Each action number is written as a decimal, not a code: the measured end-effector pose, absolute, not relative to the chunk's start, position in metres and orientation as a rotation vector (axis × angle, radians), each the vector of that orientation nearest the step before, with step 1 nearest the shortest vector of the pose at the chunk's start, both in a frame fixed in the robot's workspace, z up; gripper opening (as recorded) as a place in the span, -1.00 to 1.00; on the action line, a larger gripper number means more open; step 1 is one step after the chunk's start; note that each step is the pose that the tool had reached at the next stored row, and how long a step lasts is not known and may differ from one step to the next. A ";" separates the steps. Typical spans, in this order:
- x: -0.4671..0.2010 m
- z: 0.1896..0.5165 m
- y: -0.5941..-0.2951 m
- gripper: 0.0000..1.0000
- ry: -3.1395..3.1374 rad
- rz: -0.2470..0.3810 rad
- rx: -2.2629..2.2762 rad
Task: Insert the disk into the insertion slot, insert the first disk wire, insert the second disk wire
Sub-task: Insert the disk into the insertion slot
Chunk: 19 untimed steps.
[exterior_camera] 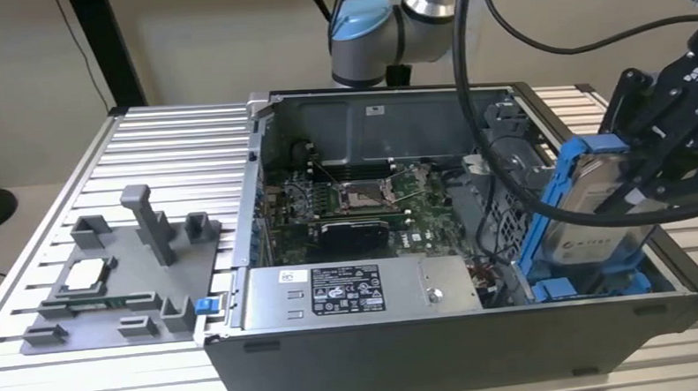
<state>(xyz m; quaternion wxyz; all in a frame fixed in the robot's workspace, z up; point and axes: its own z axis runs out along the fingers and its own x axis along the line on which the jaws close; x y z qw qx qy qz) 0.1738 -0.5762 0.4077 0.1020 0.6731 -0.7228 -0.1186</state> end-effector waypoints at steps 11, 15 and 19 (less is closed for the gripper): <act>0.193 0.408 -0.577 -1.00 -2.084 -0.454 1.943; 0.197 0.405 -0.579 -1.00 -2.073 -0.468 1.935; 0.200 0.400 -0.580 -1.00 -2.067 -0.471 1.935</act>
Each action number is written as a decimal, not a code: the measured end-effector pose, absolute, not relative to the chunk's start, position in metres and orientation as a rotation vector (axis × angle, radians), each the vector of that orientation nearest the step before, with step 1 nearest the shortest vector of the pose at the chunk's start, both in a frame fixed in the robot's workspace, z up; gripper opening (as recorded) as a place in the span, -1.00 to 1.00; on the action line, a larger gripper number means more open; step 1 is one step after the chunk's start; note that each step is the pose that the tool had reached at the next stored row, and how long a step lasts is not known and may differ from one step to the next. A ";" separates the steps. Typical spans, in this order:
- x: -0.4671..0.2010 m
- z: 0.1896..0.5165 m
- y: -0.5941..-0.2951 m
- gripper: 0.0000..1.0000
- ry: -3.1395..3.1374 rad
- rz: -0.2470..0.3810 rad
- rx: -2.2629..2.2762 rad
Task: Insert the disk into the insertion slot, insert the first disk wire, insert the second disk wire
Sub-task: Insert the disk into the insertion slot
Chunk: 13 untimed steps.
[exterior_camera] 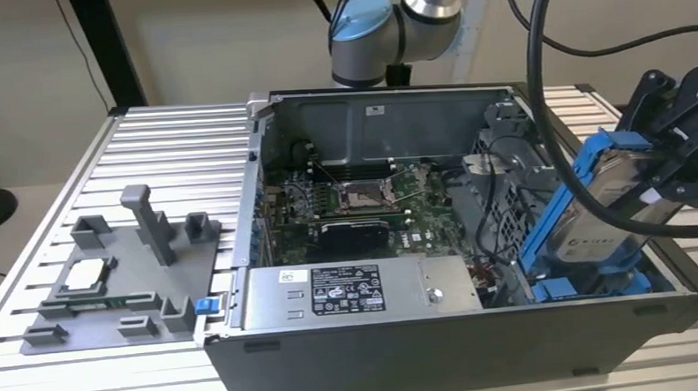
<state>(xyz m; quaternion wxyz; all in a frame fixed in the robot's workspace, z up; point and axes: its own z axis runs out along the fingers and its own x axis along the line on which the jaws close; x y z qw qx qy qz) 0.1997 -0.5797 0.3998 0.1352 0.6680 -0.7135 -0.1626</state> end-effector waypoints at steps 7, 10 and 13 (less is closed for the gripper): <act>0.201 0.394 -0.581 -1.00 -2.062 -0.470 1.939; 0.201 0.389 -0.581 -1.00 -2.061 -0.471 1.939; 0.201 0.383 -0.581 -1.00 -2.061 -0.471 1.939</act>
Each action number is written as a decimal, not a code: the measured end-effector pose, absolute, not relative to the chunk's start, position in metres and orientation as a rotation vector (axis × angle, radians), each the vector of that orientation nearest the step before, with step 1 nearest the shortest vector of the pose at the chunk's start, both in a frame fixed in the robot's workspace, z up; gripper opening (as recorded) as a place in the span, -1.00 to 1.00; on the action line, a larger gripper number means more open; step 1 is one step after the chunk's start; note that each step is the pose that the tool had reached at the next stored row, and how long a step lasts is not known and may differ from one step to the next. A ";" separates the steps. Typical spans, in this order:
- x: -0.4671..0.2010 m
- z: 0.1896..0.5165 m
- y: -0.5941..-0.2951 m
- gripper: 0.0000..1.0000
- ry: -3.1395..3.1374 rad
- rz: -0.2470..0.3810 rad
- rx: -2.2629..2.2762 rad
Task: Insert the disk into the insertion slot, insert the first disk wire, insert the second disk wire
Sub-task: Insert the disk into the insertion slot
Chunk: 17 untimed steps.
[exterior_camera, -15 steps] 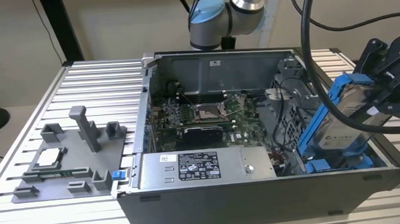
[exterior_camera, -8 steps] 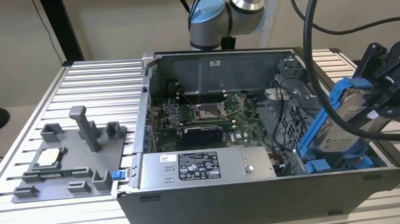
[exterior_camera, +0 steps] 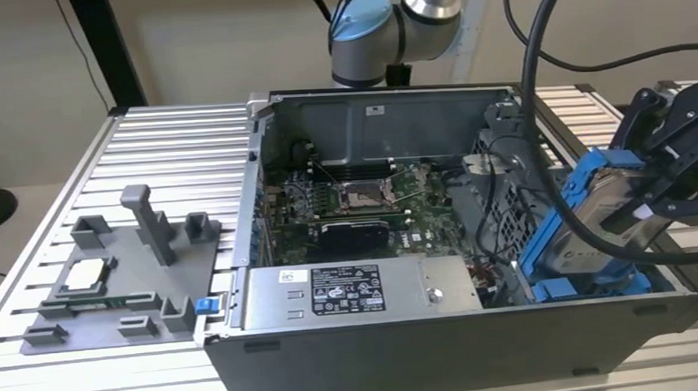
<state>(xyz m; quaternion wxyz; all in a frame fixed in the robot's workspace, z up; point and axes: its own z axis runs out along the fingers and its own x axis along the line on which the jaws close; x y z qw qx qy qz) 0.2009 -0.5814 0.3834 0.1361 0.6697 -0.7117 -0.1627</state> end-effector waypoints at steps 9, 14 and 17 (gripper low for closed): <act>0.201 0.368 -0.581 -1.00 -2.061 -0.471 1.939; 0.201 0.368 -0.581 1.00 -2.061 -0.470 1.939; 0.201 0.368 -0.581 1.00 -2.061 -0.470 1.939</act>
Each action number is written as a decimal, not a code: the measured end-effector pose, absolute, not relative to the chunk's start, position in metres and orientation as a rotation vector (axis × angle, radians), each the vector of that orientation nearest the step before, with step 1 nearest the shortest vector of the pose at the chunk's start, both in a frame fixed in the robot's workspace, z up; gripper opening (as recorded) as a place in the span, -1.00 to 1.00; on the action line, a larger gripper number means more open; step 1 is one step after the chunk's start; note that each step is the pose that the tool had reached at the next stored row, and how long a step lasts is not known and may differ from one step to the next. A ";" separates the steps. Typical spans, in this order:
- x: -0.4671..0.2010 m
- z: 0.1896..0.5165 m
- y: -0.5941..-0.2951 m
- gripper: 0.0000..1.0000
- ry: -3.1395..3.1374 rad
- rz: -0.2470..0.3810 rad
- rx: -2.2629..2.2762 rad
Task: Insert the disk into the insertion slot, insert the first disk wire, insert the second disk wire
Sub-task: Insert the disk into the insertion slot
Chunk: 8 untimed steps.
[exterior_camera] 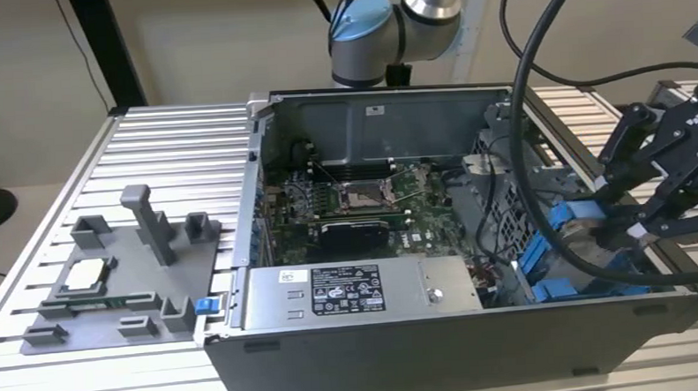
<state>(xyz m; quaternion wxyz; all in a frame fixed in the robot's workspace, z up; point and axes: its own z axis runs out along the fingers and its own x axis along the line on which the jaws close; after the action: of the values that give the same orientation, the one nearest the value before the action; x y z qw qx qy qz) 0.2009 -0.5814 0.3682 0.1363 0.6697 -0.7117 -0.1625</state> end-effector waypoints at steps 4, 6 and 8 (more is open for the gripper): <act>0.201 0.374 -0.581 1.00 -2.061 -0.471 1.939; 0.201 0.382 -0.581 1.00 -2.061 -0.471 1.939; 0.201 0.391 -0.581 1.00 -2.061 -0.471 1.939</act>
<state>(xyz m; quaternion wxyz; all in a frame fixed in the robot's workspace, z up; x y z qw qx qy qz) 0.2009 -0.5814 0.3909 0.1362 0.6697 -0.7117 -0.1626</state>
